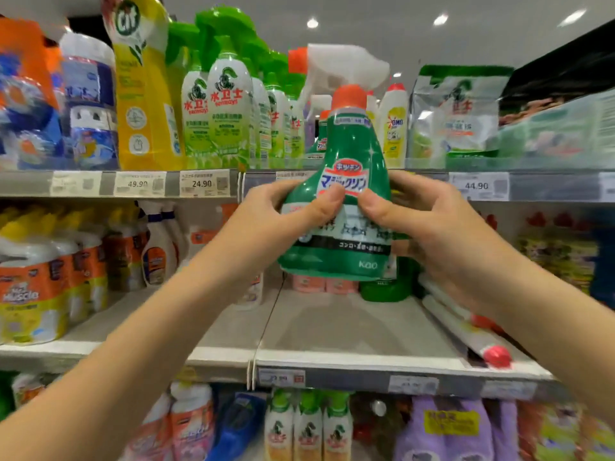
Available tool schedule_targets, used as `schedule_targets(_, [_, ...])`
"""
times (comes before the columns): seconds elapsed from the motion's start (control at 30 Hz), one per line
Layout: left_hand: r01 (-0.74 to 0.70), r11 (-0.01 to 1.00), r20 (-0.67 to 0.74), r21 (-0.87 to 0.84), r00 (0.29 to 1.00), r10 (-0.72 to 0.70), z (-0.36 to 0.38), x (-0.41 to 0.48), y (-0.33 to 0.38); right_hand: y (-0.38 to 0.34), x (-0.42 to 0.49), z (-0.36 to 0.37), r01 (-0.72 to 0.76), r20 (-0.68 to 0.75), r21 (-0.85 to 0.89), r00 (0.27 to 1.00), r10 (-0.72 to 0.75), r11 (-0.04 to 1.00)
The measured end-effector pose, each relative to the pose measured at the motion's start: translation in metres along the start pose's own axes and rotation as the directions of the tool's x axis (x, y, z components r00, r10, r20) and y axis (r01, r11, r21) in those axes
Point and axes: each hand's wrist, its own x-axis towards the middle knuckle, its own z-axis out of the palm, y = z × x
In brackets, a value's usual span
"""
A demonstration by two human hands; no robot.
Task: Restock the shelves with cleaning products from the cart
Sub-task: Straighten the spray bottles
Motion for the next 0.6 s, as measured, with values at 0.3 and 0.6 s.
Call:
schedule_targets(0.3, [-0.203,0.978,-0.002,0.04,0.979,0.203,-0.02,0.108,0.026,-0.024,0.104,-0.023,0.147,-0.102,-0.168,0.981,-0.165,0.975])
schedule_targets(0.6, [-0.193,0.968,-0.02,0.161,0.98,0.199,-0.027,0.2,0.016,-0.02,0.183,-0.057,0.089,-0.025,-0.278,0.995,-0.1,0.956])
